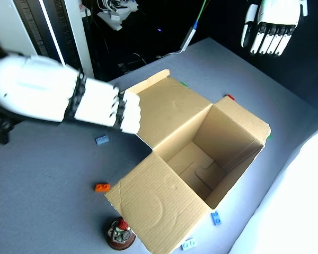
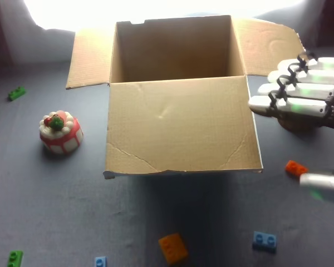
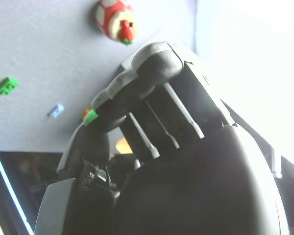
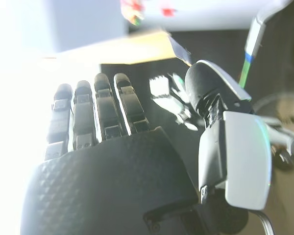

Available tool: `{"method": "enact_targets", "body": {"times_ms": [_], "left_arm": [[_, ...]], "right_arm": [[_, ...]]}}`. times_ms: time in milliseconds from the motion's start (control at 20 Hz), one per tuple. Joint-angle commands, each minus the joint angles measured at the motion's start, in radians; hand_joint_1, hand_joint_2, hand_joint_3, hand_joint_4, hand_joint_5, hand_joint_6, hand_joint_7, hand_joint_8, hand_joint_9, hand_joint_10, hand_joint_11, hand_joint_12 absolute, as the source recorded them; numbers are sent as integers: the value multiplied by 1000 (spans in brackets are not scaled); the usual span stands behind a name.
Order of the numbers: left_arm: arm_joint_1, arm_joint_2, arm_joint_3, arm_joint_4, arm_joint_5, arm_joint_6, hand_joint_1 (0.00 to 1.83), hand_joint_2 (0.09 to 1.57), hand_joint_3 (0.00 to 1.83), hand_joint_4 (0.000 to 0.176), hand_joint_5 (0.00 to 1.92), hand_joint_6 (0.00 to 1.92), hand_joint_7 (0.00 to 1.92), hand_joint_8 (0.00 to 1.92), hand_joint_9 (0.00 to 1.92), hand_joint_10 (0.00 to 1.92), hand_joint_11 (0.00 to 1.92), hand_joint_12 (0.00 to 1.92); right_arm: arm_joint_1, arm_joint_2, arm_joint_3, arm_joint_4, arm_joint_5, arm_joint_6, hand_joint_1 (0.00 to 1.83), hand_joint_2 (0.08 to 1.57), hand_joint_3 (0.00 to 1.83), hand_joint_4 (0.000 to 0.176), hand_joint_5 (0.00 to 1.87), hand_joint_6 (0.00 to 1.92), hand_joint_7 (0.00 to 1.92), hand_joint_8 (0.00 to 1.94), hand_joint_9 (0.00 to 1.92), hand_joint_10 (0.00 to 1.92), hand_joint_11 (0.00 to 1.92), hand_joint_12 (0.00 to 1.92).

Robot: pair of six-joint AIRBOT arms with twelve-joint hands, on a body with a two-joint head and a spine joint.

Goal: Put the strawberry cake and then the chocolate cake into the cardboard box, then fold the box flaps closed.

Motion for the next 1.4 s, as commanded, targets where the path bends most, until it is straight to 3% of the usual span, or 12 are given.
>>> {"method": "enact_targets", "body": {"times_ms": [0,100,300,450,600,650,800,900,1100,1250,1350], "left_arm": [[-10,11,2,-74,16,0,207,1177,27,24,25,5,59,1,42,10,0,354],[-11,11,2,-74,11,0,206,1179,8,23,30,3,75,3,73,11,0,429],[-16,11,1,-62,7,-1,200,1178,3,22,41,4,79,3,76,6,0,475],[-22,11,-3,-42,6,-2,206,1172,0,27,12,1,60,0,68,1,0,430],[-26,11,-5,-27,2,-9,445,1118,0,32,28,4,70,1,83,4,0,442],[-30,11,-5,-21,0,-12,577,1075,0,31,8,0,59,0,80,1,0,433],[-32,12,-4,-7,-8,-29,726,1048,0,31,0,0,44,0,74,1,0,480],[-9,12,-3,-5,-6,-30,893,1041,0,36,0,0,43,1,65,0,0,475],[124,-5,-21,-118,57,-16,1030,1058,1,49,0,0,27,1,48,1,0,494],[170,-16,-41,-228,82,21,1093,1063,2,50,0,0,8,1,31,0,0,392],[226,-23,-61,-293,100,34,1136,1030,0,47,0,0,11,1,33,1,0,378]], "right_arm": [[15,16,-4,19,34,-1,21,1173,21,0,120,13,97,6,109,20,0,418],[0,21,1,19,-27,1,9,1178,11,0,118,6,92,1,114,12,0,383],[9,30,68,20,-86,166,51,1183,4,0,132,2,129,3,136,4,0,405],[23,32,99,46,-110,208,84,1176,0,0,113,0,126,0,121,0,0,390],[33,32,123,107,-97,207,270,1098,0,0,111,1,134,0,135,2,0,466],[33,32,131,143,-75,195,430,1068,0,0,107,0,118,1,134,1,0,473],[32,35,137,213,-8,88,584,1034,0,0,104,1,112,0,143,2,0,540],[31,38,140,227,24,29,769,1020,0,0,56,0,77,0,105,0,0,407],[25,52,140,425,61,-239,967,1049,5,13,6,0,44,0,54,0,0,225],[18,66,140,581,71,-408,1026,1038,0,9,51,10,68,3,81,6,0,370],[13,75,140,690,50,-512,1023,1053,3,9,56,2,43,0,45,0,0,282]]}}
